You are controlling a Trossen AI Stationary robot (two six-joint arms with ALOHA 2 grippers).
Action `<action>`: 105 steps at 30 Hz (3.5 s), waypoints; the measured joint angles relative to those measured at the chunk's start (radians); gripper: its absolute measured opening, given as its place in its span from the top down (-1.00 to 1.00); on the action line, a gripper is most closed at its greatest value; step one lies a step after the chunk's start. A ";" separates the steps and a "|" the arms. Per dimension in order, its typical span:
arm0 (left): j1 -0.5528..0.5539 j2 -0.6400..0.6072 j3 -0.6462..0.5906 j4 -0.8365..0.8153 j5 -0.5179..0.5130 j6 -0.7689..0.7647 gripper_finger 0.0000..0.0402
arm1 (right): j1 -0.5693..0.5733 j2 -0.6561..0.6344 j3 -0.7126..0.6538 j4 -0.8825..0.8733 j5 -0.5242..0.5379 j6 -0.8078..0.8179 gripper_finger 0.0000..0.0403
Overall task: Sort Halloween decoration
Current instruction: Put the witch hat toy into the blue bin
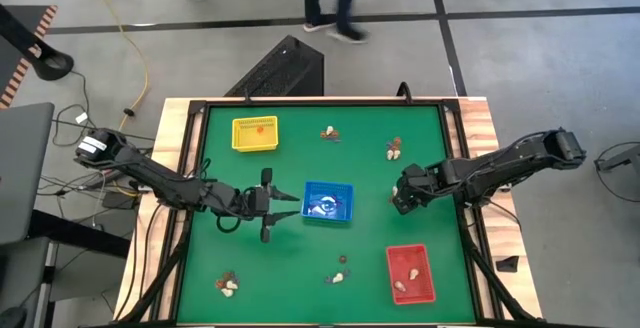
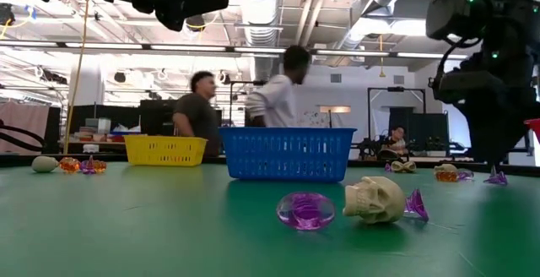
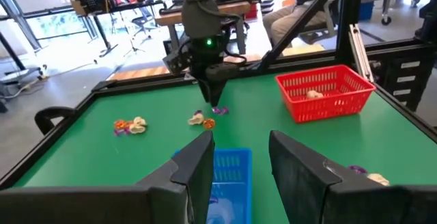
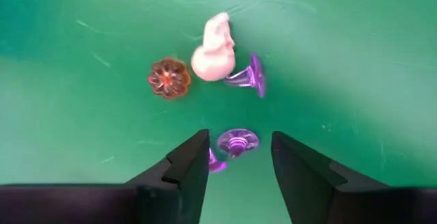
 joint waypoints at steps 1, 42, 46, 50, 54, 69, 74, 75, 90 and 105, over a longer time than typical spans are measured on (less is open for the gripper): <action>0.000 0.000 0.000 -0.004 0.000 0.000 0.34 | 0.000 0.000 -0.009 0.010 -0.004 0.001 0.12; 0.000 0.001 0.001 -0.049 -0.015 0.011 0.34 | 0.044 0.117 0.076 -0.060 -0.025 -0.008 0.88; 0.001 0.001 0.002 -0.081 -0.047 0.016 0.34 | 0.044 0.126 0.175 -0.081 0.029 -0.067 0.89; 0.003 0.001 0.002 -0.115 -0.089 0.017 0.34 | 0.058 0.131 0.281 -0.013 0.144 -0.149 0.89; 0.003 0.001 0.002 -0.139 -0.141 0.017 0.34 | 0.074 0.181 0.340 0.222 0.216 -0.286 0.89; 0.005 -0.042 0.002 -0.295 -0.226 -0.039 0.34 | 0.038 0.623 0.623 0.447 0.205 -0.608 0.57; 0.005 -0.098 0.002 -0.440 -0.281 -0.128 0.34 | 0.033 0.632 0.677 0.370 0.205 -0.625 0.41; 0.005 -0.106 0.002 -0.459 -0.282 -0.143 0.34 | 0.033 0.624 0.681 0.357 0.204 -0.625 0.38; -0.053 -0.088 0.001 -0.555 0.276 -0.483 0.34 | 0.235 0.483 0.686 0.146 0.379 -0.663 0.27; -0.493 -0.088 0.001 -0.769 0.248 -1.177 0.34 | 0.169 0.484 0.685 0.323 0.395 -0.883 0.28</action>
